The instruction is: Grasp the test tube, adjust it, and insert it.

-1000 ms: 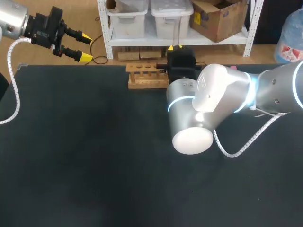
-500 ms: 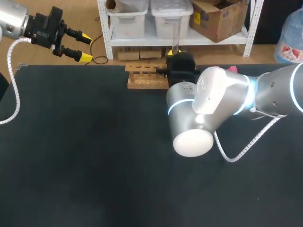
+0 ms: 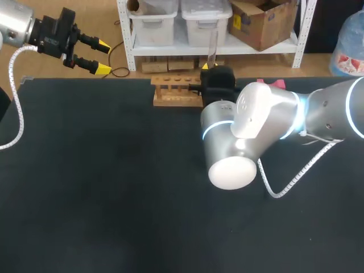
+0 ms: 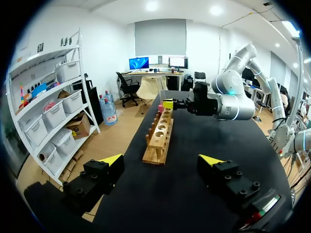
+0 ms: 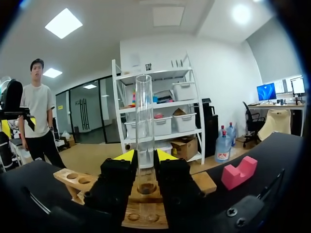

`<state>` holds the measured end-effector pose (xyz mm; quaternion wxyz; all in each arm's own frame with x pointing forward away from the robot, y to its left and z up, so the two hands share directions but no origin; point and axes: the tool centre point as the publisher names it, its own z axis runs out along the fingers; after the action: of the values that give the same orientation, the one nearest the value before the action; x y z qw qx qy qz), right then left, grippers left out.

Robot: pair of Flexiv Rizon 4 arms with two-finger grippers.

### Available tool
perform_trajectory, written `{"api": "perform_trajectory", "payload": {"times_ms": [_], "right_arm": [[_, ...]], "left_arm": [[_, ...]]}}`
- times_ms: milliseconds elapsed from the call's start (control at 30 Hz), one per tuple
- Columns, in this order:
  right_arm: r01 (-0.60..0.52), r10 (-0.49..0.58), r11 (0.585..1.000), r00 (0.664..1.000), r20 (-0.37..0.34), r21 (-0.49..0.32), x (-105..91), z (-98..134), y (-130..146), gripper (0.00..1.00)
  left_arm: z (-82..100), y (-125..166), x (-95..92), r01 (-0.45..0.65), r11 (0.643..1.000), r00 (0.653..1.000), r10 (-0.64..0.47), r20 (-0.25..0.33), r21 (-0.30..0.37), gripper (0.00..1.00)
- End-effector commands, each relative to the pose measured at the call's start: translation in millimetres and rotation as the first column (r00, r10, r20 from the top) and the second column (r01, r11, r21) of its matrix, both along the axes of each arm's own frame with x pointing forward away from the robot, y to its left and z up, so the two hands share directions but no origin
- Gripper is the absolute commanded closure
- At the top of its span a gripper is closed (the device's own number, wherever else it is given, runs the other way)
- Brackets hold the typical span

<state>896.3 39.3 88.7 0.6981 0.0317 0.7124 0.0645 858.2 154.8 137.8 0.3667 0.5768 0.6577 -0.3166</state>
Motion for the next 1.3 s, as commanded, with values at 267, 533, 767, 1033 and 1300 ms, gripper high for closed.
{"api": "perform_trajectory", "payload": {"times_ms": [267,533,767,1033,1300], "right_arm": [[-0.211,0.211,0.977,0.977,0.022,0.015,-1.6,-4,-5,1.00],[-0.208,0.208,0.978,0.978,0.016,0.015,-2.7,-3,-6,0.67],[-0.206,0.206,0.978,0.978,0.014,0.013,-5.0,-2,-8,0.25],[-0.282,0.281,0.959,0.960,0.008,0.019,-10.9,9,-12,0.00],[-0.473,0.474,0.880,0.881,-0.001,0.040,-23.9,24,-21,0.00]], "left_arm": [[-0.5,0,-2.6,-0.005,1.000,1.000,0.005,0.006,0.000,0.00],[-0.5,0,-2.6,-0.005,1.000,1.000,0.005,0.006,0.000,0.00],[-0.5,0,-2.6,-0.005,1.000,1.000,0.005,0.006,0.000,0.00],[-0.5,0,-2.6,-0.005,1.000,1.000,0.005,0.006,0.000,0.00],[-0.5,0,-2.6,-0.005,1.000,1.000,0.005,0.006,0.000,0.00]]}}
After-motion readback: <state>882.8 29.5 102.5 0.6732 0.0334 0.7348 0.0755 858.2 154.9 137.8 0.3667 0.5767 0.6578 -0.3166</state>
